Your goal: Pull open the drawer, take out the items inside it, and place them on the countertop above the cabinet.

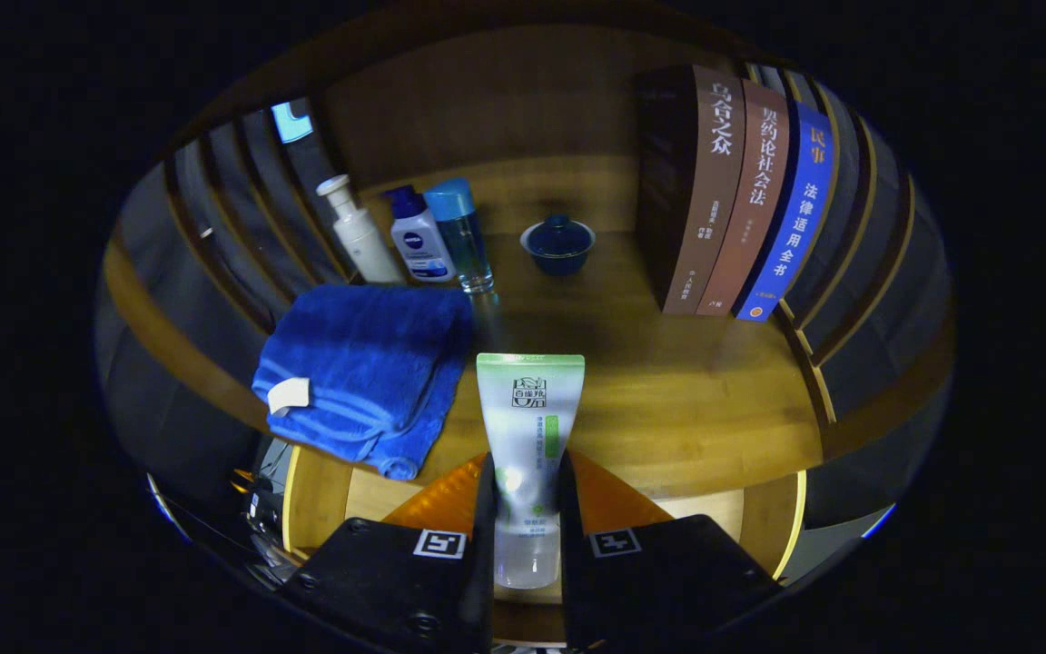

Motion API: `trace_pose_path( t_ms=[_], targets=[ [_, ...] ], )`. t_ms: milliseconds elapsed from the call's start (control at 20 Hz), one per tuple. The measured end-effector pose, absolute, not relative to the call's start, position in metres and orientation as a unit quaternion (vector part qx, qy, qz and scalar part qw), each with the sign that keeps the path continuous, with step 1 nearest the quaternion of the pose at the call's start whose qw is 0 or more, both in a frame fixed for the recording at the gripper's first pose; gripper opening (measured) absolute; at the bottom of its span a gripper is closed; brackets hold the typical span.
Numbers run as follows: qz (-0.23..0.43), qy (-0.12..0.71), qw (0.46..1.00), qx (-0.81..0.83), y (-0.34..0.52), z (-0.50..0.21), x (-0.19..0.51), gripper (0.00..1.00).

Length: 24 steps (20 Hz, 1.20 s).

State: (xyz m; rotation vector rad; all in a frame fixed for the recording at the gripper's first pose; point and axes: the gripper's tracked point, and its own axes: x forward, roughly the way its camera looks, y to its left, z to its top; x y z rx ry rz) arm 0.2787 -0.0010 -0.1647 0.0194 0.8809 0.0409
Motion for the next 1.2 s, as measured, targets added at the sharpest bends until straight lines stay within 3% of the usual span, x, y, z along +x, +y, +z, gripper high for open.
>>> trace_pose_path(
  t_ms=[700,850,1100,1150,1200],
  targets=[
    [-0.009,0.463,0.886,-0.019,-0.007,-0.203,0.332,0.36],
    [-0.012,0.451,0.892,0.006,-0.005,-0.202,0.334,0.46],
    [-0.014,0.413,0.910,0.013,-0.009,-0.183,0.326,0.92],
    [-0.016,0.400,0.916,0.009,-0.011,-0.178,0.324,1.00],
    [-0.016,0.386,0.922,0.002,-0.012,-0.171,0.320,1.00]
  ],
)
